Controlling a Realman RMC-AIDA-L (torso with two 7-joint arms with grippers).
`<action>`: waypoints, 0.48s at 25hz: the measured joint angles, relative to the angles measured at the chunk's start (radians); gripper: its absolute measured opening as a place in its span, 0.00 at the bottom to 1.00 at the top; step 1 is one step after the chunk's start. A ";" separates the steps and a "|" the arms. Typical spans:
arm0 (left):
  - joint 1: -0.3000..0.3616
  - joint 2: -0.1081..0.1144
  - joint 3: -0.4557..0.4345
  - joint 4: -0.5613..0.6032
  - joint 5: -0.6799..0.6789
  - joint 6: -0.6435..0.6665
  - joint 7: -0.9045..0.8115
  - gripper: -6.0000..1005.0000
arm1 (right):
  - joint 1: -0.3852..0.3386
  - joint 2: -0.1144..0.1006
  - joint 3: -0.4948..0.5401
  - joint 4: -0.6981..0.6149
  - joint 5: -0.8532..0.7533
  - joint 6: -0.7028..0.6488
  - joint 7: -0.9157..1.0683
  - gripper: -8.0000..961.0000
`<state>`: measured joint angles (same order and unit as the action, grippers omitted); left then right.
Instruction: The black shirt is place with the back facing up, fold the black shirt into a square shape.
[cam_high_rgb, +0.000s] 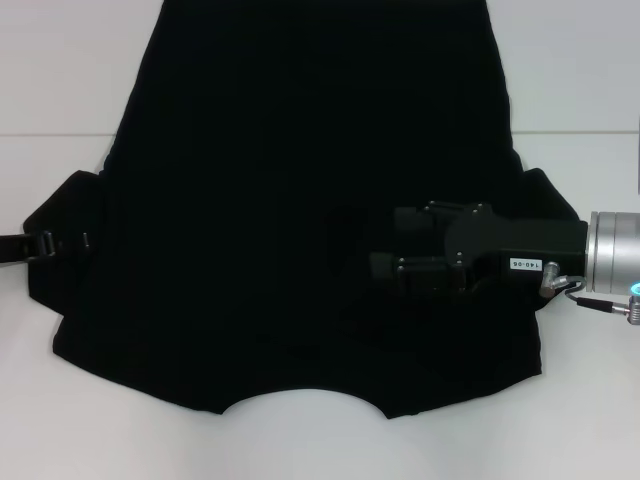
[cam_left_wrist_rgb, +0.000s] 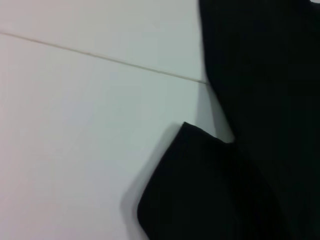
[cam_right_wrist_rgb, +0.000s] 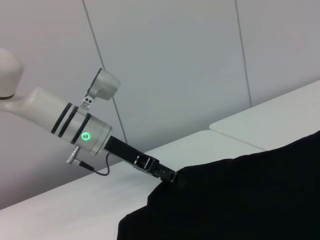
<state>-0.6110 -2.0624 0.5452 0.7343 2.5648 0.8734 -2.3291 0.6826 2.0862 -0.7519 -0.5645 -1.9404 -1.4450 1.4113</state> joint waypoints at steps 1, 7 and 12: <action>-0.001 0.000 0.003 0.000 0.000 0.000 0.000 0.88 | 0.000 0.000 0.000 0.000 0.000 0.000 0.000 0.92; -0.002 -0.001 0.004 0.008 0.000 -0.003 -0.005 0.88 | -0.002 0.000 0.000 0.000 0.000 0.000 0.000 0.92; 0.002 -0.001 0.004 0.010 0.002 -0.008 -0.001 0.88 | -0.005 0.000 0.000 0.000 0.000 0.000 0.000 0.92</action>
<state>-0.6089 -2.0632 0.5490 0.7441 2.5667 0.8650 -2.3301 0.6779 2.0862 -0.7516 -0.5648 -1.9404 -1.4450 1.4113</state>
